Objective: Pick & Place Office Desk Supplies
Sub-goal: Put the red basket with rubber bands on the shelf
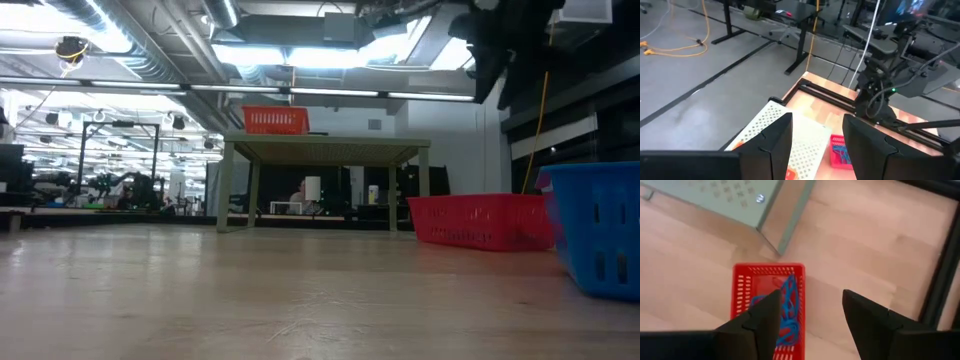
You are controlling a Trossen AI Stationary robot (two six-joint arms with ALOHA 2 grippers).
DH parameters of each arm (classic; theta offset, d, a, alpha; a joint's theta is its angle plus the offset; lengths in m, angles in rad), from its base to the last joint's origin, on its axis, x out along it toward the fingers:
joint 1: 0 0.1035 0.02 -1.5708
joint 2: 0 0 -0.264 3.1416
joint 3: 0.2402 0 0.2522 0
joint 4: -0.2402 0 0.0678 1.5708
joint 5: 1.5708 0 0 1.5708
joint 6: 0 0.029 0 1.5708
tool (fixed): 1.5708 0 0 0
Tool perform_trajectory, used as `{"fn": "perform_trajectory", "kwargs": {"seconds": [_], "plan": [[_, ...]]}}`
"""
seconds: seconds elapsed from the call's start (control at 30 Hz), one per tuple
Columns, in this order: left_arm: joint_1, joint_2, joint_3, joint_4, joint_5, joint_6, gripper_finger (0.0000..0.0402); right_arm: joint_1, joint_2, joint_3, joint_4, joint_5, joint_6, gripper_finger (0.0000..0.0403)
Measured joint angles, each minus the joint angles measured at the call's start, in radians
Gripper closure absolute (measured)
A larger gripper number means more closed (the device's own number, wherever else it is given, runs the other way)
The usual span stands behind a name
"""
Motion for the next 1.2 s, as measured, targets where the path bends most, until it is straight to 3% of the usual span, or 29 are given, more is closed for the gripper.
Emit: {"fn": "perform_trajectory", "kwargs": {"seconds": [0.13,0.37,0.53,0.63,0.77,0.9,1.03,1.2], "plan": [[0.015,-0.095,-0.2,0.159,-0.03,-0.005,0.0233,0.023,-0.02,0.0,0.012,0.052,0.032,0.0193],[0.061,-0.455,-0.811,0.588,-0.012,-0.18,0.0233,0.087,-0.139,0.0,0.044,0.175,0.059,0.0193],[0.061,-0.676,-1.126,0.686,-0.03,-0.262,0.0233,0.103,-0.255,-0.046,-0.143,0.233,0.186,0.0193],[0.061,-0.764,-1.246,0.686,-0.035,-0.29,0.0233,0.103,-0.326,-0.155,-0.169,0.218,0.284,0.0193],[0.061,-0.852,-1.379,0.701,-0.058,-0.383,0.0233,0.103,-0.375,-0.335,0.048,0.081,0.328,0.0193],[0.061,-0.916,-1.498,0.76,-0.064,-0.472,0.0233,0.103,-0.321,-0.46,0.247,0.029,0.319,0.0193],[0.06,-0.959,-1.58,0.809,-0.061,-0.551,0.0233,0.101,-0.261,-0.508,0.285,0.029,0.327,0.0193],[0.051,-0.972,-1.62,0.822,-0.055,-0.582,0.0233,0.098,-0.22,-0.575,0.398,-0.083,0.28,0.0193]]}}
